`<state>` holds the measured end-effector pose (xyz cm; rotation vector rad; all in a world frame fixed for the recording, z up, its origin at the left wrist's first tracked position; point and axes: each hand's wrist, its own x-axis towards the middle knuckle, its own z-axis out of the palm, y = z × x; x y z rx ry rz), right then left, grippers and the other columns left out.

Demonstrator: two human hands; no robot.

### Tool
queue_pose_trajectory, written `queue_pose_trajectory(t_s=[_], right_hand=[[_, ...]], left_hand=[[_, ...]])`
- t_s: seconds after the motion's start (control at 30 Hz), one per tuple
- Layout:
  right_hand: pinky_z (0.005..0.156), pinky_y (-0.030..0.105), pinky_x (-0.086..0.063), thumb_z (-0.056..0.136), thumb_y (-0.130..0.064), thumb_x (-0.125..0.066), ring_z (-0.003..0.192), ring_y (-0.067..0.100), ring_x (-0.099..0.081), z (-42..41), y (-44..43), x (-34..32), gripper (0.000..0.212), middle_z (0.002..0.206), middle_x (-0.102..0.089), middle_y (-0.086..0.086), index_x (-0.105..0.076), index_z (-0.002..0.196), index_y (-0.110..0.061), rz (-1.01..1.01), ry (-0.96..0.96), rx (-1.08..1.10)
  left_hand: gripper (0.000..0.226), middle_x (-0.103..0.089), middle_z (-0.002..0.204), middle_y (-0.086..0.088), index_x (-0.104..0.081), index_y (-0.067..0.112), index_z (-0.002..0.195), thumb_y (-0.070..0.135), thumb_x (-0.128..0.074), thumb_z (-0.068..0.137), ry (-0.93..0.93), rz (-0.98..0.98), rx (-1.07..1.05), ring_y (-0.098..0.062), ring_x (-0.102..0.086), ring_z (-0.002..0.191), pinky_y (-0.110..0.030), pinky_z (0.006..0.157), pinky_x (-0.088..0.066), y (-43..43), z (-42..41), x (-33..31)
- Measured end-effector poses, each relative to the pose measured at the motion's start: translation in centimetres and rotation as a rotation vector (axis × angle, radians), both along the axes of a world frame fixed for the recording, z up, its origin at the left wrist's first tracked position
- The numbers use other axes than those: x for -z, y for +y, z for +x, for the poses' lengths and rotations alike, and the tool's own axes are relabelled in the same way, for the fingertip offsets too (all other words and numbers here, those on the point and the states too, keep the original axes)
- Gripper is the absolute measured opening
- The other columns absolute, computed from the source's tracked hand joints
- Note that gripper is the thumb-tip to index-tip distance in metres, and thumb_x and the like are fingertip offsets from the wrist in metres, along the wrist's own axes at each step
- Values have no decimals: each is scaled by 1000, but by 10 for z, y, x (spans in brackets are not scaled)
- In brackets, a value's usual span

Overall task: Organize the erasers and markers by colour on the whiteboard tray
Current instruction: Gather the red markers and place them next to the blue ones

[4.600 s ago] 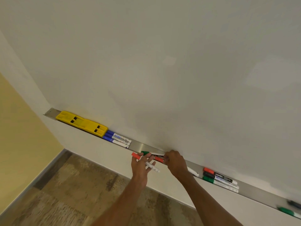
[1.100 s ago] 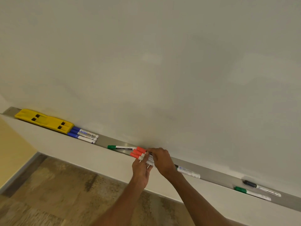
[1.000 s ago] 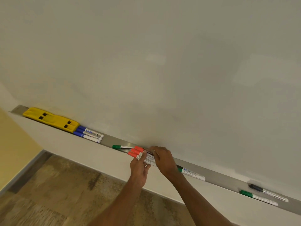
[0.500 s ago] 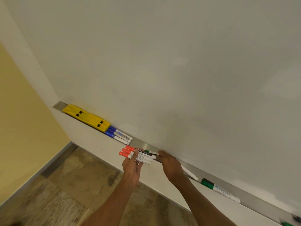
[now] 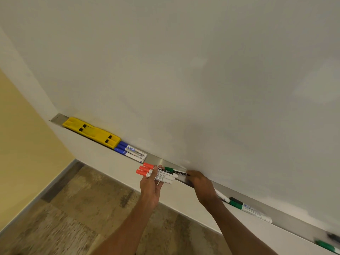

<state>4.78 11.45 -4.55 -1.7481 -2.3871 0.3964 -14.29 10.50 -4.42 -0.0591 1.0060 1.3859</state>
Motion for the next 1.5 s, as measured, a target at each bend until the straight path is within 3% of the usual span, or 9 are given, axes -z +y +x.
queue_pose_trajectory(t_s=[0.33,0.5,0.6,0.7,0.87,1.03,1.2,1.33,1.5], right_hand=[[83,23,-51,77,-21,-70,102,19,-64,35,-15,10,13,112,-68,0,-70,89,-24,67,23,53],[87,28,-51,76,-17,-70,102,23,-65,55,-26,14,10,112,-69,6,-71,86,-20,75,83,116],[86,27,-49,78,-15,-68,100,24,-65,65,-31,18,12,110,-69,7,-71,88,-18,80,97,157],[86,23,-46,81,-14,-64,104,20,-62,71,-34,21,14,112,-68,1,-69,91,-23,61,68,192],[72,30,-50,73,5,-62,91,25,-61,58,-31,5,25,92,-68,2,-66,86,-16,149,58,197],[91,30,-49,92,-20,-54,104,17,-58,13,-24,-12,21,114,-64,2,-63,111,-16,81,465,330],[73,18,-54,91,-29,-56,90,10,-62,-35,-13,-26,29,111,-64,1,-56,119,-21,-102,866,483],[68,26,-59,89,-18,-61,86,16,-68,-61,-7,-30,26,105,-64,11,-58,115,-16,-363,1226,621],[67,30,-59,87,-2,-60,95,30,-67,-74,-4,-25,15,109,-62,24,-62,101,-7,-415,1439,734]], left_hand=[[14,-71,93,-13,-62,6,101,8,-60,88,7,-3,27,-31,-65,96,-42,76,-57,-4,17,-1],[13,-75,79,-6,-61,8,102,8,-60,88,15,19,45,-30,-66,93,-42,78,-57,-5,26,0],[13,-74,85,-8,-62,8,101,9,-60,88,33,7,61,-31,-66,95,-43,81,-56,-6,31,-1],[26,-68,101,-15,-59,4,113,10,-61,88,35,13,72,-33,-64,100,-44,83,-56,-6,35,-1],[38,-64,113,-19,-55,0,123,9,-62,87,23,-5,64,-35,-62,106,-41,79,-58,-6,37,-3],[32,-66,105,-15,-56,2,118,8,-61,87,14,-11,54,-30,-64,97,-34,68,-60,-4,35,-11],[29,-65,102,-16,-57,3,115,8,-61,88,8,-9,43,-31,-64,95,-33,67,-60,3,33,-17],[14,-65,96,-14,-59,6,103,8,-59,89,2,12,45,-27,-65,87,-31,65,-59,7,27,-21],[16,-65,97,-15,-58,3,105,9,-58,90,20,30,62,-29,-65,86,-32,68,-59,10,18,-17]])
